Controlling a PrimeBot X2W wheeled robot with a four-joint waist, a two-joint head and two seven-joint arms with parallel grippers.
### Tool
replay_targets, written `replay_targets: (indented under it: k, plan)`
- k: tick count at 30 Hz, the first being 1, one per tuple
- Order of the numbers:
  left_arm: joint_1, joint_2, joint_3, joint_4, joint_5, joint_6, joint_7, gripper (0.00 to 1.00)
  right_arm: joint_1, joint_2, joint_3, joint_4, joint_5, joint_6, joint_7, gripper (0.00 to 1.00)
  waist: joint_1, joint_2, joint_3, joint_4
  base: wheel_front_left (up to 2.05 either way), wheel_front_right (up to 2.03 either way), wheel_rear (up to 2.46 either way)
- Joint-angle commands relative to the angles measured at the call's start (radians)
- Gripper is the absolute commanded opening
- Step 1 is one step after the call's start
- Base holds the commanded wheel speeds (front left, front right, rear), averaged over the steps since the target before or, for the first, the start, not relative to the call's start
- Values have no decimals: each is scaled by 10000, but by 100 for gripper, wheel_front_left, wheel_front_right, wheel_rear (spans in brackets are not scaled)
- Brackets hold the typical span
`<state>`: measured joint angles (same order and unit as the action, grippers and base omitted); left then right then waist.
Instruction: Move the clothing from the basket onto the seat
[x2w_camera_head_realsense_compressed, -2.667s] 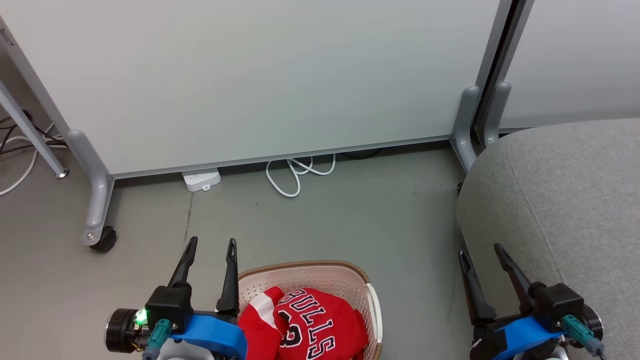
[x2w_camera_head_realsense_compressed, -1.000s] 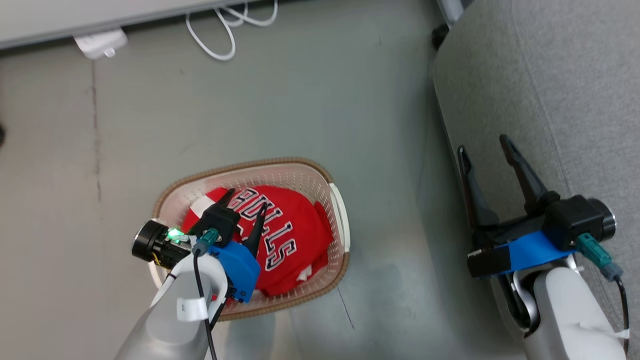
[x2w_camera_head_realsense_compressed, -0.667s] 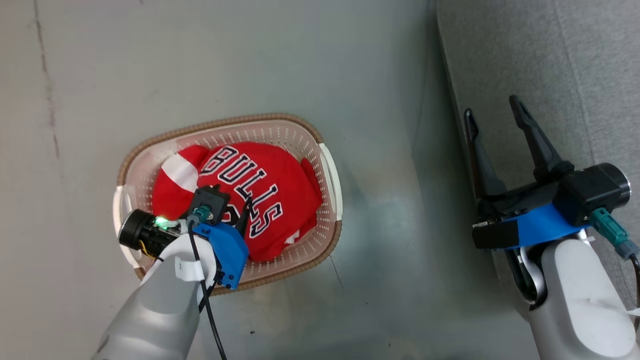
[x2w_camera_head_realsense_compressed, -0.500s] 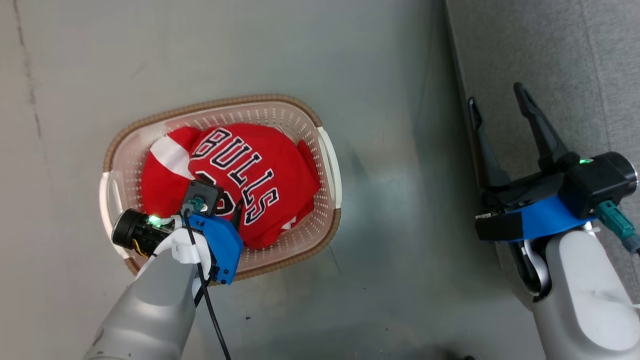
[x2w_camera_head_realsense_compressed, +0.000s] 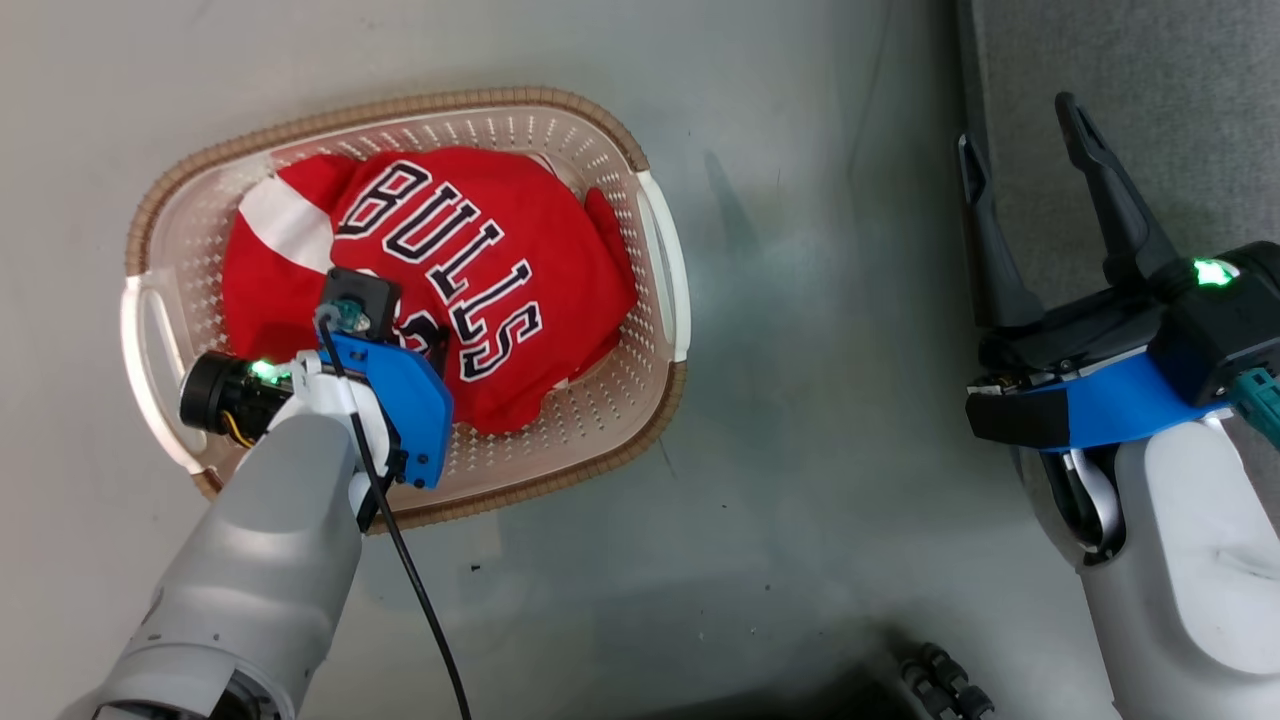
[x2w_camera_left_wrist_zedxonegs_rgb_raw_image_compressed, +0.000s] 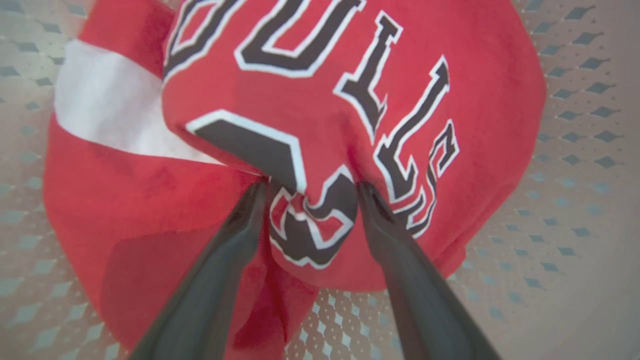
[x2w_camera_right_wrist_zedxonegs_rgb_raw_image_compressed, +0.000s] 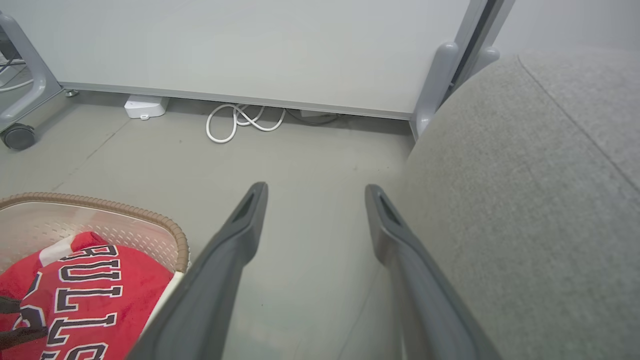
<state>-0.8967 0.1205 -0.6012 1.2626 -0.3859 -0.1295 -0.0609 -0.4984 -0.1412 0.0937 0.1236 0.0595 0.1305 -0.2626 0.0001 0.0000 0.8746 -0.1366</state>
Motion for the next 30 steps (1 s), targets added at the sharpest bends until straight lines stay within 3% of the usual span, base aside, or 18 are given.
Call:
replay_targets:
  k: [1,11,12,13,14,22,30]
  plan:
    - [-283,42,-78,33,-157,-9,114,100,-223,-80,43,-80,-39,4,-35,100,-1,0,344,-65,0,0,0]
    - [-781,-101,-740,-211,-764,-10,214,100,-307,-112,18,-341,-49,4,-35,100,-1,0,951,-187,0,0,0]
    - [-765,-118,-878,-246,-809,-10,256,88,-283,-121,1,-354,-58,3,-35,100,-1,0,965,-180,0,0,0]
    - [-788,-88,-1031,-280,-823,-10,271,19,-270,-121,-6,-361,-62,4,-35,100,-1,0,974,-175,0,0,0]
    - [-797,-62,-1162,-323,-865,-10,226,0,-266,-117,-7,-359,-63,4,-35,100,-1,0,976,-172,0,0,0]
    - [-656,-80,-2045,-593,-1483,-10,-77,0,-292,-126,-21,-213,-77,4,-35,100,-1,0,679,-69,0,0,0]
    - [-292,-268,-2813,-1108,-2327,-10,-1161,0,64,-206,-111,54,24,4,-35,100,-1,0,-367,297,0,0,0]
